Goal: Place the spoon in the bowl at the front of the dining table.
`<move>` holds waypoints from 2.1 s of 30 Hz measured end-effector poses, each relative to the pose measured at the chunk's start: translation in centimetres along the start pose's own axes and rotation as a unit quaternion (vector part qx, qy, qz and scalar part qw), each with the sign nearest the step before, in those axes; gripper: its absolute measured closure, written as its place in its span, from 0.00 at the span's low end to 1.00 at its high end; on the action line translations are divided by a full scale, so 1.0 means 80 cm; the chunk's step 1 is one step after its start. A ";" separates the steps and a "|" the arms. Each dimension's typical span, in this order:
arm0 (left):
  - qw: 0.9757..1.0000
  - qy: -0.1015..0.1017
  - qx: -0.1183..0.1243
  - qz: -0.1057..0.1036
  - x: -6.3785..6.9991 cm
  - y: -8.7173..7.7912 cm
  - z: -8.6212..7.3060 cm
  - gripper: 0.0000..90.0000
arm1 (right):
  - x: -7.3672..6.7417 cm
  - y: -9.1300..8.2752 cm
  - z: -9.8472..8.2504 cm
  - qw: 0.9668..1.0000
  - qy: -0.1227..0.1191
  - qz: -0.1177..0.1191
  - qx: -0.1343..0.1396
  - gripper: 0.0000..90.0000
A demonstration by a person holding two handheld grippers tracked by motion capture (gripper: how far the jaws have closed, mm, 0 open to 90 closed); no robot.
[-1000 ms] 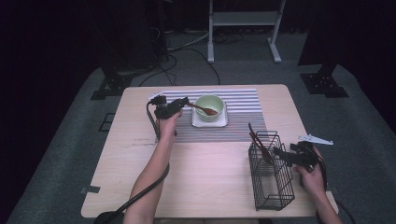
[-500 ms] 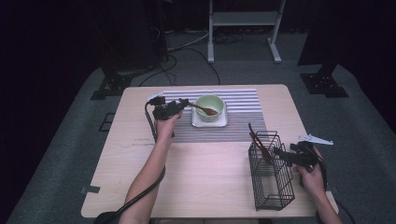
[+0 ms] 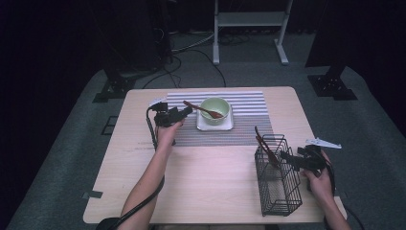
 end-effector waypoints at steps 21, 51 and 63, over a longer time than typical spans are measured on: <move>1.000 0.014 -0.008 -0.015 0.003 -0.026 -0.012 0.09 | 0.001 0.000 0.000 1.000 0.003 -0.004 0.002 0.15; 0.998 0.053 -0.034 -0.022 0.012 -0.051 -0.038 0.02 | 0.002 -0.001 0.000 1.000 0.009 -0.003 0.004 0.15; 0.997 0.053 -0.031 -0.044 0.023 -0.064 -0.044 0.02 | 0.002 -0.001 0.000 1.000 0.006 -0.004 0.002 0.15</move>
Point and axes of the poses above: each handheld gripper's, and its own axes: y roughly forward along the jaws, z roughly out of its top, x roughly to its right, the point moved 8 cm from there along y, roughly forward along the jaws, and after that the axes turned 2 degrees about z, right-handed, at the moved point
